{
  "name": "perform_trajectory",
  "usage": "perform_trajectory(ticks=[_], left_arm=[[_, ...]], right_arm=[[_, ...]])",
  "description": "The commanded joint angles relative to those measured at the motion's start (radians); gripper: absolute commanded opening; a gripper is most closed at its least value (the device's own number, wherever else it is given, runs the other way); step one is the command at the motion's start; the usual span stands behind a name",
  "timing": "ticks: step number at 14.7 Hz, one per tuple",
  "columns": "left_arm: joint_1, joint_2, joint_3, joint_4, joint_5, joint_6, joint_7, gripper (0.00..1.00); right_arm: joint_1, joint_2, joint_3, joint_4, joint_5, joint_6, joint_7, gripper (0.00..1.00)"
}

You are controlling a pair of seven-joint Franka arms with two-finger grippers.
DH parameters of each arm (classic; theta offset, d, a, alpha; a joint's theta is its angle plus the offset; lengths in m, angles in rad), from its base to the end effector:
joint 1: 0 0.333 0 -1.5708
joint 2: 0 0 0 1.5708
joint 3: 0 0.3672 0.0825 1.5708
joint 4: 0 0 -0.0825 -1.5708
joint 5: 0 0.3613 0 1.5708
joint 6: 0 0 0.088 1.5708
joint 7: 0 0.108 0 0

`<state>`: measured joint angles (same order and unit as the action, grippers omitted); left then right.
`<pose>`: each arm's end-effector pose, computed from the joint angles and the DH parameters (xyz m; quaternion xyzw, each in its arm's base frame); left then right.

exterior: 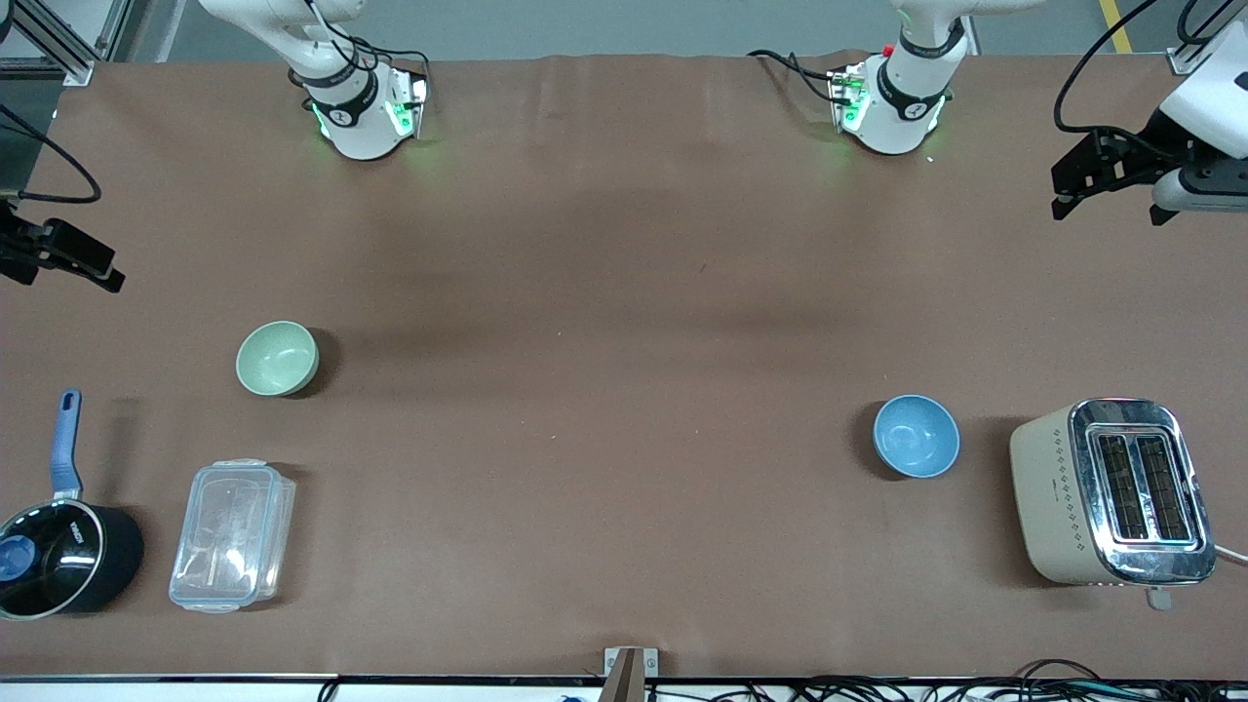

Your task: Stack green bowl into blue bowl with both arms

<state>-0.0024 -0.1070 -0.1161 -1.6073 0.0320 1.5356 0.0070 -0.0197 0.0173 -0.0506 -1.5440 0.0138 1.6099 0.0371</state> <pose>0.4859 -0.0586 0.7096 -0.9977 0.0616 -0.0185 0.0212 0.5413 -0.0364 0.6811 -0.9982 0.0537 -0.0244 0.0061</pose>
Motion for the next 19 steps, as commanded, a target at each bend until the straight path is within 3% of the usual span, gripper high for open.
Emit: perform_trajectory(ticks=[1,6,12,19], left_arm=[[-0.005,0.016,0.003,0.024,-0.018,-0.012,0.008,1.0],[-0.001,0.128,0.004,0.05,-0.014,0.01,0.018,1.0],[0.031,0.263,0.006,-0.242,0.04,0.545,-0.004,1.0],[0.056,0.51,0.006,-0.324,0.051,0.903,-0.007,0.97]], right_arm=[[-0.022,-0.011,0.009,-0.03,0.032,0.009,0.0,1.0],[-0.022,-0.011,0.008,-0.041,0.017,-0.021,-0.052,1.0],[-0.016,-0.011,0.003,-0.039,-0.031,-0.064,-0.048,1.0],[-0.017,-0.011,0.003,-0.039,-0.023,-0.058,-0.049,1.0]])
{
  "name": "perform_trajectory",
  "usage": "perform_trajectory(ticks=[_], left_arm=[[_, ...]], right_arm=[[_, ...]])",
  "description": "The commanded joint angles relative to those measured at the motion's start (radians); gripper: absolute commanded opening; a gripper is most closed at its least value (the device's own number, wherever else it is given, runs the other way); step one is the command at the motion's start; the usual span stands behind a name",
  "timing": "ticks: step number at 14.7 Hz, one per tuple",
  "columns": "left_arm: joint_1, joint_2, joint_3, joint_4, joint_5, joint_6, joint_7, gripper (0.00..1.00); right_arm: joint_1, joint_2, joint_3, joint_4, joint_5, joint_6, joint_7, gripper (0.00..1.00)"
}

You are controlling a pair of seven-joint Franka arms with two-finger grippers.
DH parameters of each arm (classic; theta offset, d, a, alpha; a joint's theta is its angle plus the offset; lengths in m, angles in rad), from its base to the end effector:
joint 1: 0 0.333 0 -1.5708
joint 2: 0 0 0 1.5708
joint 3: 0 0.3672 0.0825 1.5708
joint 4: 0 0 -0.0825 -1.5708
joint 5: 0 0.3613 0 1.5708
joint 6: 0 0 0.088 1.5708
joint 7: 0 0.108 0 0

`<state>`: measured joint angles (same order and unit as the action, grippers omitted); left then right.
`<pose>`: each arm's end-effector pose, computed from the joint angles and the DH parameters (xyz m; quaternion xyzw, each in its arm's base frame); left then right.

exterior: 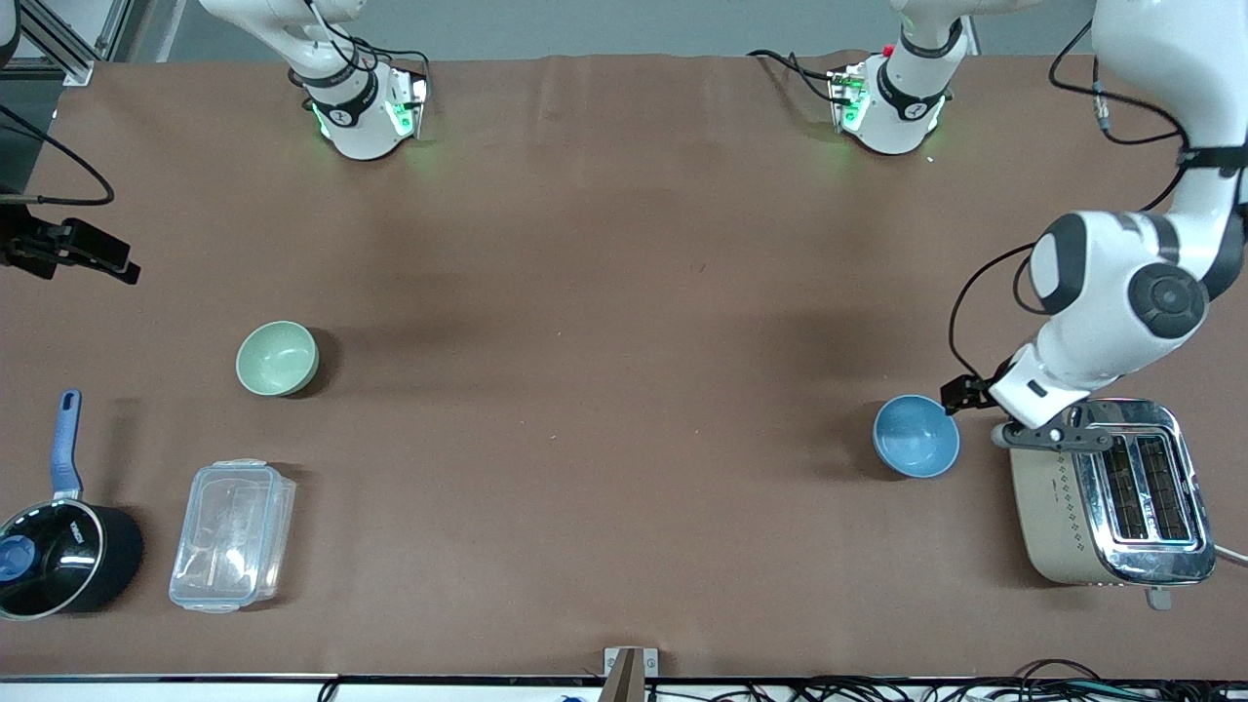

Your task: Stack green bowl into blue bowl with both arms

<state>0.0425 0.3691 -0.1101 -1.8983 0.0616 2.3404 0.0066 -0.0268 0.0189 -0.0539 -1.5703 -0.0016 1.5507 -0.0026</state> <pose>0.6341 -0.0355 0.3771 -0.9979 0.0532 -0.0380 0.0021 0.5342 -0.0430 0.6631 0.9991 -0.0390 -0.0193 0.0005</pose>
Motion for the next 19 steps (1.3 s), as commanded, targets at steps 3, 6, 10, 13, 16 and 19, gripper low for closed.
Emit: perform_trajectory(ticks=[3,6,10,13,16,19], left_arm=[[0.016,0.112,0.0,-0.058,0.021,0.223,-0.007,0.73],[0.016,0.163,0.003,-0.056,0.026,0.273,-0.007,0.64],[0.014,0.178,0.003,-0.048,0.026,0.275,-0.017,0.19],[0.004,0.175,0.0,-0.036,0.027,0.274,-0.054,0.0],[-0.022,0.149,-0.034,-0.028,0.024,0.266,-0.095,0.0],[-0.091,0.128,-0.109,-0.015,0.024,0.237,-0.317,0.0]], right_arm=[[-0.012,-0.01,0.003,-0.014,-0.004,0.022,-0.01,1.0],[-0.019,-0.007,-0.018,-0.051,-0.003,0.046,-0.013,1.0],[-0.019,-0.011,-0.076,-0.229,0.003,0.197,-0.06,1.0],[-0.019,-0.011,-0.133,-0.351,0.093,0.325,-0.146,1.0],[-0.019,-0.002,-0.156,-0.479,0.117,0.484,-0.182,1.0],[-0.021,0.047,-0.158,-0.569,0.141,0.621,-0.183,1.0]])
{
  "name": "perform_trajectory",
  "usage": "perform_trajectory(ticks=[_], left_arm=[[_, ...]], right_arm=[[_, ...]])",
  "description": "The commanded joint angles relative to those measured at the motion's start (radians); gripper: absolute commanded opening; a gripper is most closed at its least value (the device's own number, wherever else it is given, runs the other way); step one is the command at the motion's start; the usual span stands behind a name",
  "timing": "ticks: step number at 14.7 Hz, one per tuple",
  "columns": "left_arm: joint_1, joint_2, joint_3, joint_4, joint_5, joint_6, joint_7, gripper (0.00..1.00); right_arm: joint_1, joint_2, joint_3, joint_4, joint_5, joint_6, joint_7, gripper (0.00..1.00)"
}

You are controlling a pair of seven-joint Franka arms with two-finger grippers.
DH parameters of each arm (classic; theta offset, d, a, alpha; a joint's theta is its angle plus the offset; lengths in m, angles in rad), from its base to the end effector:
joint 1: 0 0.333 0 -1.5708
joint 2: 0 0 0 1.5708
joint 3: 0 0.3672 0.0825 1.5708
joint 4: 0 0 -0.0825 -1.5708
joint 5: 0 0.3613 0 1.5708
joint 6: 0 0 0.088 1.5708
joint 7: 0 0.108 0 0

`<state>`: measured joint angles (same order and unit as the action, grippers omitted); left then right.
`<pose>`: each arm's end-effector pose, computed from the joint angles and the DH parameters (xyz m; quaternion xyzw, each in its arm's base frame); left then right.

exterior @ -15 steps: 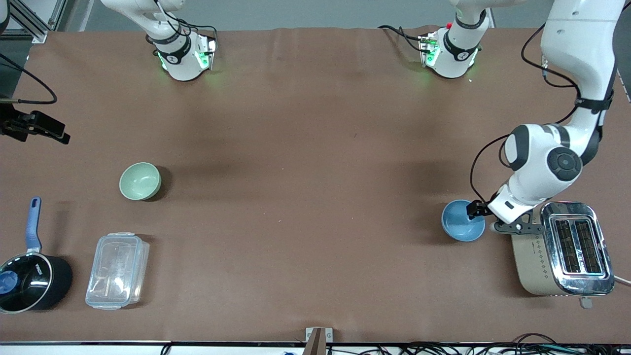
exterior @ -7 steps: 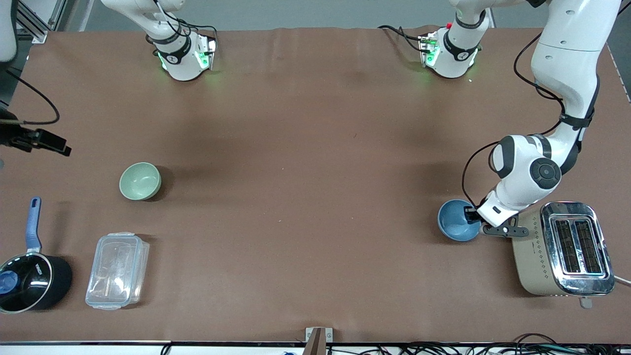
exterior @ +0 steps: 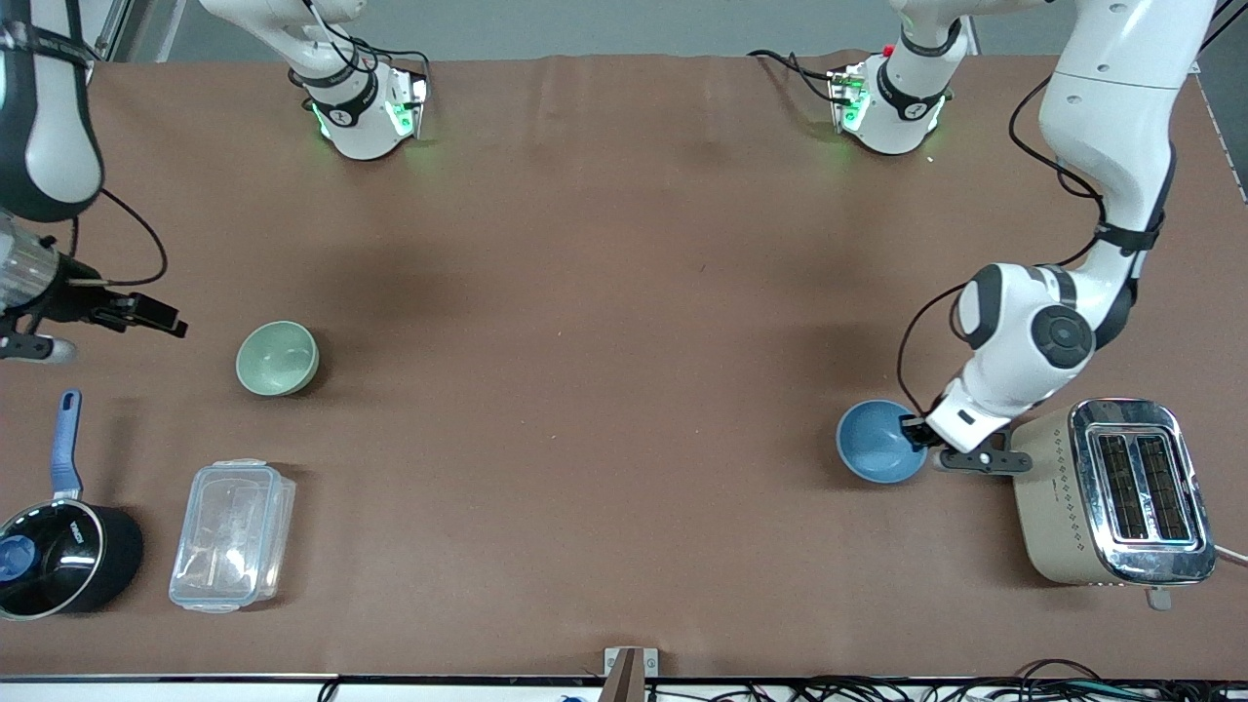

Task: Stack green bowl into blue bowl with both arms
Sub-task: 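Slide the blue bowl toward the green bowl with the left gripper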

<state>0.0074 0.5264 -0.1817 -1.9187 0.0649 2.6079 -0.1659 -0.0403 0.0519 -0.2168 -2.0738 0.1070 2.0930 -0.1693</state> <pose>0.6474 -0.1026 0.2975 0.9958 -0.0147 0.0807 0.0397 0.5205 -0.1297 0.4652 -0.9965 0.0711 0.0067 0.0427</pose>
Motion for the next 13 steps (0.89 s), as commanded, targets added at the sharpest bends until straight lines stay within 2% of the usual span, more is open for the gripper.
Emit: perform_trajectory(ticks=[1,3,6,11,12,13], left_arm=[[-0.097,-0.028,-0.056,0.029,0.021,-0.052,-0.243,0.0],[-0.231,-0.016,-0.062,0.085,0.021,-0.092,-0.448,0.0],[-0.404,0.039,-0.058,0.165,0.022,-0.097,-0.696,0.0],[-0.592,0.193,-0.05,0.3,0.022,-0.095,-0.833,0.01],[-0.615,0.228,-0.05,0.331,0.021,-0.095,-0.833,0.01],[-0.63,0.26,-0.05,0.354,0.019,-0.095,-0.833,0.01]], right_arm=[[-0.007,0.043,0.005,-0.08,0.048,0.114,-0.027,1.0],[-0.018,0.127,0.005,-0.08,0.095,0.153,-0.061,1.0],[-0.026,0.215,-0.019,-0.08,0.218,0.183,-0.189,1.0],[-0.029,0.31,-0.036,-0.08,0.353,0.193,-0.327,1.0],[-0.03,0.327,-0.036,-0.08,0.361,0.193,-0.344,0.97],[-0.032,0.342,-0.036,-0.08,0.365,0.194,-0.352,0.88]])
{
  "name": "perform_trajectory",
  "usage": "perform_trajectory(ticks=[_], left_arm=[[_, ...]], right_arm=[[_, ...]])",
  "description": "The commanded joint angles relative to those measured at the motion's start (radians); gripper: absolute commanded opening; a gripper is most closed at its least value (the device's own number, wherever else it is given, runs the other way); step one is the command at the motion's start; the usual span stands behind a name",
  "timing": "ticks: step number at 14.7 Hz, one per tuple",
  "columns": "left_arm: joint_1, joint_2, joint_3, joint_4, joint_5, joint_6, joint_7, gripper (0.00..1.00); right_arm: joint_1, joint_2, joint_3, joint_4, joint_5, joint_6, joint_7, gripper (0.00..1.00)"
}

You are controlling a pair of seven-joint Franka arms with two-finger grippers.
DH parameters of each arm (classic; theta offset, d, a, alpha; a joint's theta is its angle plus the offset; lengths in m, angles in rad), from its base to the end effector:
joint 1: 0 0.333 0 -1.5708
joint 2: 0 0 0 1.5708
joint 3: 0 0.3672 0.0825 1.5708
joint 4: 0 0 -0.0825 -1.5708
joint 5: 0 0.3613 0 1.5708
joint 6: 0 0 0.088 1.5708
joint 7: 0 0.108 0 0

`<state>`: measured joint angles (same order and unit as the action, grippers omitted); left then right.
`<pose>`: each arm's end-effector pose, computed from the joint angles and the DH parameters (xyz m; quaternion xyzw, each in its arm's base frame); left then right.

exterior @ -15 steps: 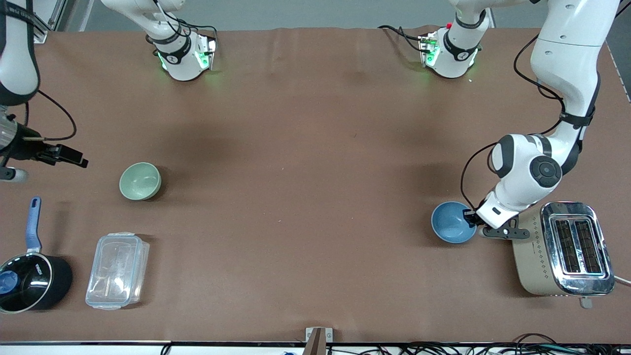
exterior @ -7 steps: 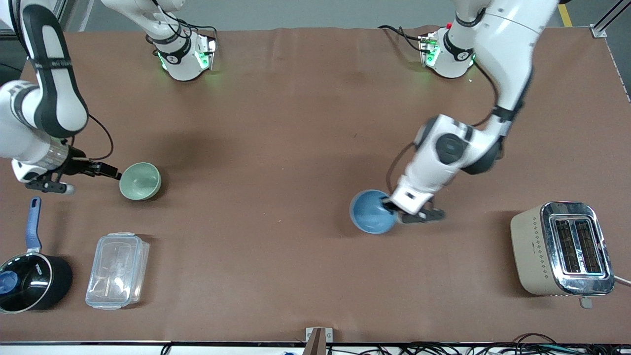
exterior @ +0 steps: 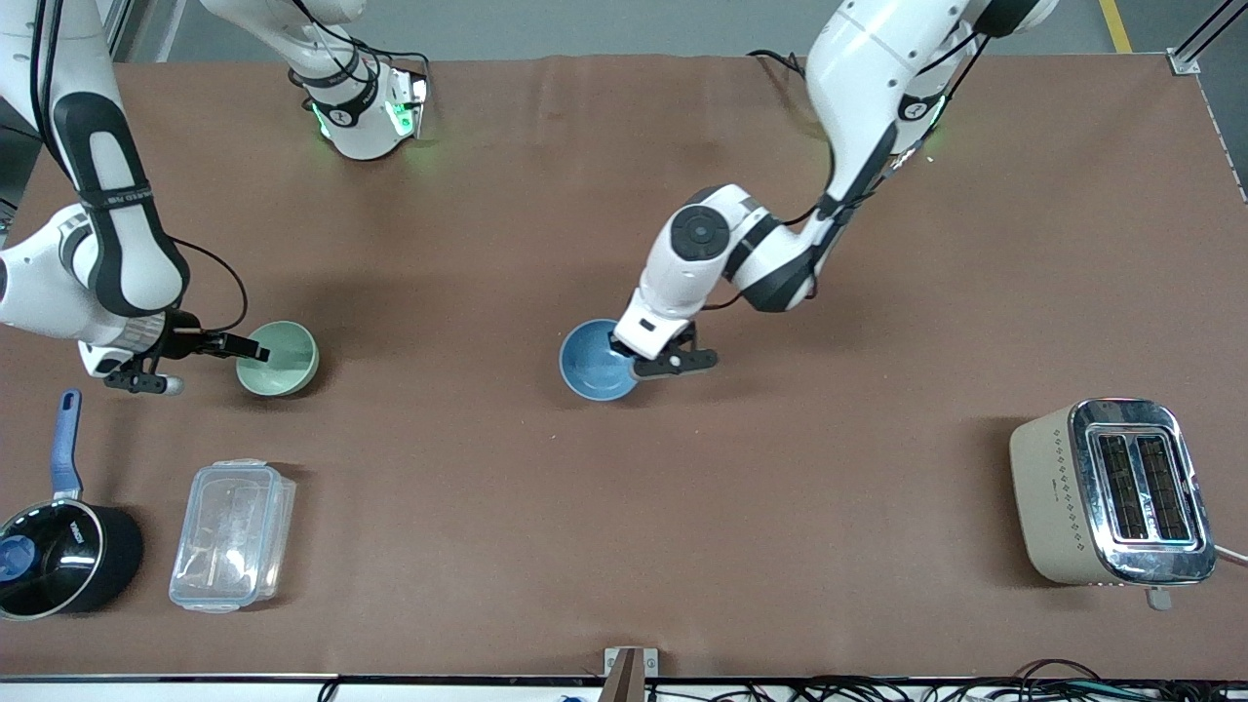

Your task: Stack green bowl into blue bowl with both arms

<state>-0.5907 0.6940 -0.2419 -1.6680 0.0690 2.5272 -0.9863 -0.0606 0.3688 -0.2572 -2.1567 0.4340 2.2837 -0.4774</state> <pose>0.5042 -0.5089 0.2825 0.9908 0.0841 0.0162 0.1050 0.5244 -0.1574 0.2793 -0.9863 0.0771 0.0588 0.1332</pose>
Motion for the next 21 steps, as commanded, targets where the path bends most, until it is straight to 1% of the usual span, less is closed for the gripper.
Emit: perform_trajectory(ticks=[1,2,3,4,5,6,7,9,10,11,13,15,16,19,21], left_arm=[[-0.043,0.111,0.01,0.117,0.015,-0.015,-0.012,0.03],[-0.046,0.119,0.012,0.12,0.017,-0.015,-0.012,0.11],[-0.044,0.117,0.012,0.119,0.018,-0.015,-0.012,0.39],[-0.043,0.11,0.013,0.12,0.018,-0.015,-0.012,0.73],[-0.035,0.098,0.021,0.12,0.021,-0.018,-0.008,1.0],[-0.029,0.066,0.033,0.12,0.029,-0.025,-0.005,1.0],[-0.021,0.023,0.056,0.128,0.047,-0.08,0.003,1.0],[0.003,-0.031,0.094,0.212,0.078,-0.26,0.029,1.0],[0.034,-0.065,0.098,0.261,0.092,-0.374,0.067,1.0],[0.066,-0.102,0.099,0.278,0.101,-0.451,0.119,1.0],[0.145,-0.189,0.099,0.28,0.103,-0.525,0.214,1.0],[0.245,-0.269,0.09,0.277,0.1,-0.6,0.357,1.0],[0.283,-0.312,0.09,0.277,0.095,-0.651,0.435,1.0],[0.394,-0.442,0.09,0.275,0.084,-0.809,0.637,1.0],[0.446,-0.505,0.087,0.272,0.077,-0.879,0.727,1.0]], right_arm=[[-0.011,0.03,0.004,0.003,0.049,0.002,-0.05,0.74],[-0.013,0.032,0.004,0.001,0.052,0.002,-0.067,0.53],[-0.015,0.036,0.004,0.003,0.054,0.0,-0.081,0.37],[-0.015,0.042,0.004,0.003,0.055,0.0,-0.083,0.23],[-0.019,0.044,0.004,0.003,0.058,0.0,-0.083,0.08],[-0.019,0.042,0.004,0.006,0.072,-0.001,-0.083,0.03],[-0.019,0.041,0.004,0.011,0.077,-0.001,-0.083,0.0],[-0.018,0.036,0.003,0.021,0.077,-0.01,-0.083,0.0],[-0.016,0.027,0.003,0.023,0.077,-0.013,-0.083,0.0],[-0.015,0.018,0.004,0.024,0.077,-0.015,-0.075,0.0],[-0.005,-0.03,0.006,0.024,0.075,-0.041,-0.055,0.0],[0.01,-0.071,0.01,0.043,0.068,-0.099,-0.003,0.0],[0.033,-0.089,0.012,0.047,0.063,-0.125,0.035,0.0],[0.129,-0.14,0.015,0.046,0.062,-0.136,0.164,0.0],[0.172,-0.145,0.033,0.049,0.062,-0.133,0.242,0.0]])
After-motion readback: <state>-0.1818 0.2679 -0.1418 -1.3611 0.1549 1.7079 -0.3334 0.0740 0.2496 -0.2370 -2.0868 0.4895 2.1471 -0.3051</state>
